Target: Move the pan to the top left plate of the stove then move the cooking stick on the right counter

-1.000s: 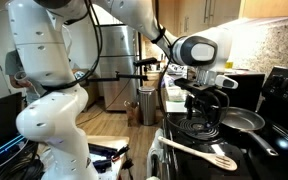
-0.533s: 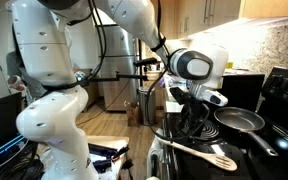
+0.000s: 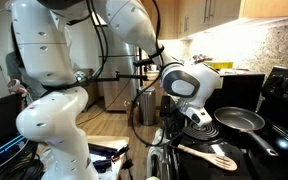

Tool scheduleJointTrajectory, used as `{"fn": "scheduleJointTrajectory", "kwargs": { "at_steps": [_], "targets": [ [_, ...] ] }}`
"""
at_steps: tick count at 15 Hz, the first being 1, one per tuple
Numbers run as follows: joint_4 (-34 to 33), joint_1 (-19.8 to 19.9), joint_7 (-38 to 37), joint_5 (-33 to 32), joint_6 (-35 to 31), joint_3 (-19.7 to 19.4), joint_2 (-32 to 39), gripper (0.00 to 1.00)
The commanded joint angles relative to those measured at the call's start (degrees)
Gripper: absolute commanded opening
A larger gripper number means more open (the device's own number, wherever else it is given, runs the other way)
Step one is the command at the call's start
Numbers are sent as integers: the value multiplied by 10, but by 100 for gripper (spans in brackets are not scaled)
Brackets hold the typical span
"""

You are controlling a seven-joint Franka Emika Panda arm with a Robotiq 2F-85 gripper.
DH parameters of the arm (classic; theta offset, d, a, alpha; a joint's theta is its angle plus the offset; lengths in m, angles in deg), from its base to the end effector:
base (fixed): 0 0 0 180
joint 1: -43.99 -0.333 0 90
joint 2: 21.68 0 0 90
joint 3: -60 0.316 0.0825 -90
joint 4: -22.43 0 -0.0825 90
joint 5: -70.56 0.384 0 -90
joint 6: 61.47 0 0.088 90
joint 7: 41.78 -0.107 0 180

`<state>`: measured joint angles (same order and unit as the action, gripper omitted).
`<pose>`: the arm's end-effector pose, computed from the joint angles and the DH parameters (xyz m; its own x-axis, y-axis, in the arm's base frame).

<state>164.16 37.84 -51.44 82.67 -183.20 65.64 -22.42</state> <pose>0.4217 0.0975 0.2741 0.9313 -0.0848 -0.3543 -0.1177 -0.9904 -0.0724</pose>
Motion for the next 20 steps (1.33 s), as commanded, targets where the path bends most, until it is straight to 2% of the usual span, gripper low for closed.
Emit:
{"fn": "scheduleJointTrajectory", "kwargs": {
  "at_steps": [1,4,8,9,11,20],
  "targets": [
    [41,1,-16,17,-55,1,-21,100],
    [56,0,-47,-40,-92,5,-36,100],
    [61,1,-92,-104,-100,8,-45,100],
    [60,1,-93,-110,-95,8,-44,75],
    [58,0,-96,-114,-91,9,-45,67],
    [42,-1,-91,-110,-75,18,-46,8]
  ]
}}
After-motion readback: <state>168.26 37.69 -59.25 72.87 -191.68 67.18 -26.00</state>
